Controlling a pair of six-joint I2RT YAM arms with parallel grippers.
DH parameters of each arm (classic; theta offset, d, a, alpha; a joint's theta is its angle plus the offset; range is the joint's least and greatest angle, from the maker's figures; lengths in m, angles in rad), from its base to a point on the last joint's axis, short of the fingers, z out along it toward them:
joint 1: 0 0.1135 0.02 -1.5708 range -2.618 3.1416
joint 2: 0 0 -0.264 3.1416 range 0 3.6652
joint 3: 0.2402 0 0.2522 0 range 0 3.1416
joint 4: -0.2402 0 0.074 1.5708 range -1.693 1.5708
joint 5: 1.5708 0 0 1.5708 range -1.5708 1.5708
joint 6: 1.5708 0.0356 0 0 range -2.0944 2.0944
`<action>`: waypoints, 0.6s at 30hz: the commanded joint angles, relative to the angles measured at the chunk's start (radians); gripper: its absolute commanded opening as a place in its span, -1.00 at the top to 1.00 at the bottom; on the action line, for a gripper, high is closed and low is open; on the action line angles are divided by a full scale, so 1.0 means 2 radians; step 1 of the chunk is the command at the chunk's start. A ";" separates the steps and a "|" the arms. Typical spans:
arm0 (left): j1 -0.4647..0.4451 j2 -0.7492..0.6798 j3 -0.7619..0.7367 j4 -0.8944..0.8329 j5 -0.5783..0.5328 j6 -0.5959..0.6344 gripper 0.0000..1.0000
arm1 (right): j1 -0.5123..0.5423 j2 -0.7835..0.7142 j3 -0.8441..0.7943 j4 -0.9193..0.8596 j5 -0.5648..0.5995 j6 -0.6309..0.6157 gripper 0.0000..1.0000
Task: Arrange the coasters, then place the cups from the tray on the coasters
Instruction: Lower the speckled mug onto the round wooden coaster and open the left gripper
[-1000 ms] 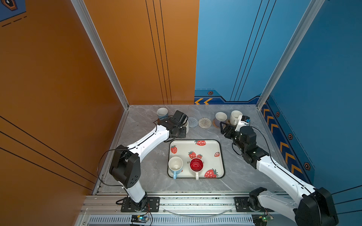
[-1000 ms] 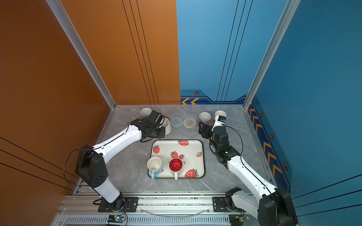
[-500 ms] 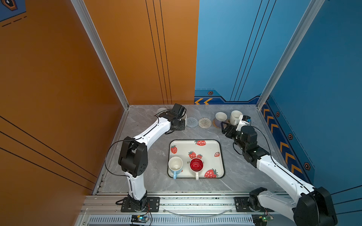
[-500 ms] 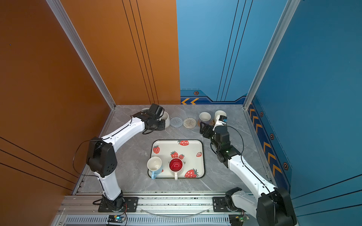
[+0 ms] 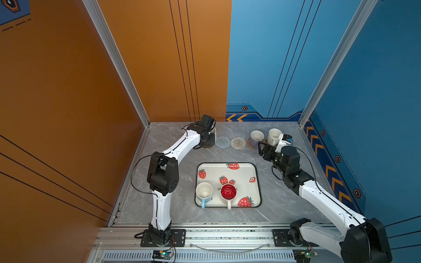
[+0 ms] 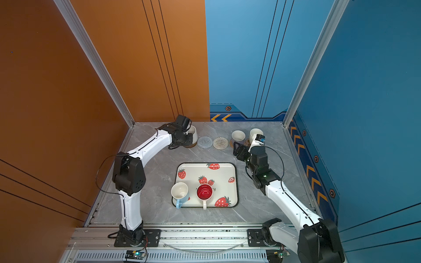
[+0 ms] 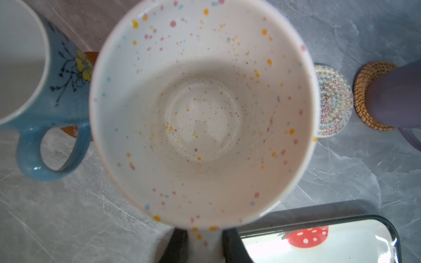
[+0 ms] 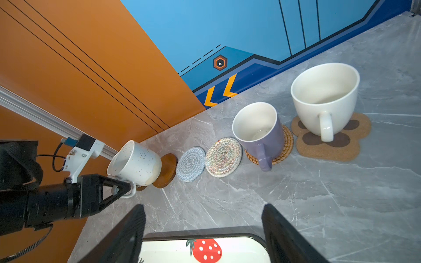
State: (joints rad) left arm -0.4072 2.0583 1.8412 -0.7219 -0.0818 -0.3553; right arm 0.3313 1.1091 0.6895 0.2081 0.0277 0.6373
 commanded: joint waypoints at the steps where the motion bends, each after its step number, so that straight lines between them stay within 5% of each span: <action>1: 0.006 0.007 0.043 0.002 0.001 0.015 1.00 | -0.005 0.005 0.002 -0.014 -0.008 0.004 -0.58; 18: 0.027 0.041 0.055 0.003 -0.001 0.015 1.00 | -0.010 0.021 0.006 -0.011 -0.014 0.007 -0.58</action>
State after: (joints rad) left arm -0.3630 2.1368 1.8915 -0.7601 -0.0811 -0.3393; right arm 0.3195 1.1423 0.6895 0.2081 0.0208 0.6376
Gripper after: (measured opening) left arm 0.198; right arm 0.790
